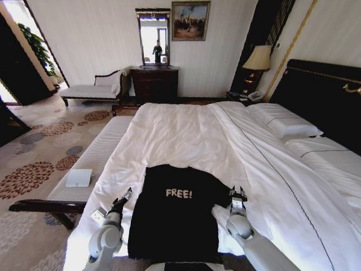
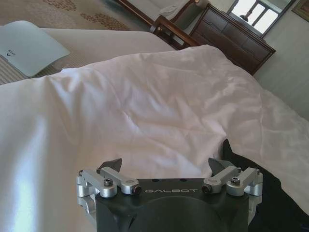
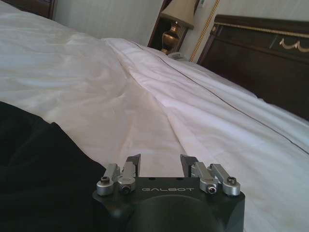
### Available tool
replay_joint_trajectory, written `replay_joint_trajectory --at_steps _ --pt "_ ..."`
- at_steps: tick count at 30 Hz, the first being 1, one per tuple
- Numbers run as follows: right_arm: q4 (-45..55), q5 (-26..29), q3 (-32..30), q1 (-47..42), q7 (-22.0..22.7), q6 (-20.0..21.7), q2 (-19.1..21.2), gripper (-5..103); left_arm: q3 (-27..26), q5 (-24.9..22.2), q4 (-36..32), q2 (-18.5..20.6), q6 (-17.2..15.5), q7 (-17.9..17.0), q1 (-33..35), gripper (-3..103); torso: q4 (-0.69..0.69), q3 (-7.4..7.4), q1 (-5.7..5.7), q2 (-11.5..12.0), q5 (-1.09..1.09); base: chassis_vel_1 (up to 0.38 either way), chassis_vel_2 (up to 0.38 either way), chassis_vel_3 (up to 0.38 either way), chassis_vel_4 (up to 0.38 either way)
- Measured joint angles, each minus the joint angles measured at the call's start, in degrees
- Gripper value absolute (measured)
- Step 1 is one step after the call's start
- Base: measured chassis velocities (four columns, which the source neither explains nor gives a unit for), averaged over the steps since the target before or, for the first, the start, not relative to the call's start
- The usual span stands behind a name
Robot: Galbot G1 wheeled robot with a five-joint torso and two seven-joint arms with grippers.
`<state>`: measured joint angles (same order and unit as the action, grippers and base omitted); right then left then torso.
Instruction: Fold the clothes on the bed.
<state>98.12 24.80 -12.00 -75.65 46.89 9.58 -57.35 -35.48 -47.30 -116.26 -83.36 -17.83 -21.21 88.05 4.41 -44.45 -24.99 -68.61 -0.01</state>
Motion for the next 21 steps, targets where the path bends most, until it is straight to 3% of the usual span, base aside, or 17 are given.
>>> replay_joint_trajectory --at_steps 1,3,5,7,8,10,14,21 --pt "2.2 2.3 -0.4 -1.3 0.3 0.0 0.0 48 0.0 0.0 0.0 0.0 0.0 0.0 0.0 100 0.00 0.00 0.00 0.0 0.01 0.000 0.000 0.000 0.000" --pt "7.0 8.6 -1.2 -3.9 0.5 0.1 0.0 59 0.1 0.1 0.0 0.0 0.0 0.0 0.0 100 0.01 0.00 0.00 0.0 -0.01 0.000 0.000 0.000 0.000" --pt "12.2 18.7 -1.9 -6.7 0.2 0.5 -0.1 70 0.2 0.2 0.1 -0.1 0.0 0.0 0.0 100 0.01 0.00 0.00 0.0 0.01 0.000 0.000 0.000 0.000" --pt "12.9 20.1 -2.0 -7.0 0.1 0.5 -0.1 70 0.2 0.3 0.1 -0.1 0.0 0.0 0.0 100 0.01 0.00 0.00 0.0 0.01 0.000 0.000 0.000 0.000" --pt "16.0 26.5 -2.7 -8.5 -1.0 0.8 -0.2 76 0.4 0.3 0.2 -0.1 0.0 0.0 -0.1 100 0.01 0.01 0.00 0.0 0.00 0.000 0.000 0.000 0.000" --pt "18.1 31.5 -3.4 -9.6 -2.6 0.9 -0.5 86 0.5 0.4 0.2 -0.2 0.0 0.0 -0.2 100 0.01 0.00 0.00 0.0 0.00 0.000 0.000 0.000 0.000" --pt "18.2 35.8 -4.4 -9.5 -3.2 0.4 -1.6 99 0.6 0.4 0.5 -0.2 0.0 0.0 -0.2 100 0.00 0.00 0.00 0.0 0.01 0.000 0.000 0.000 0.000" --pt "18.6 43.0 -6.6 -9.1 -3.3 0.1 -3.7 100 0.1 0.3 1.1 0.0 0.2 0.1 -0.3 100 0.00 0.00 0.00 0.0 0.00 0.000 0.000 0.000 0.000"
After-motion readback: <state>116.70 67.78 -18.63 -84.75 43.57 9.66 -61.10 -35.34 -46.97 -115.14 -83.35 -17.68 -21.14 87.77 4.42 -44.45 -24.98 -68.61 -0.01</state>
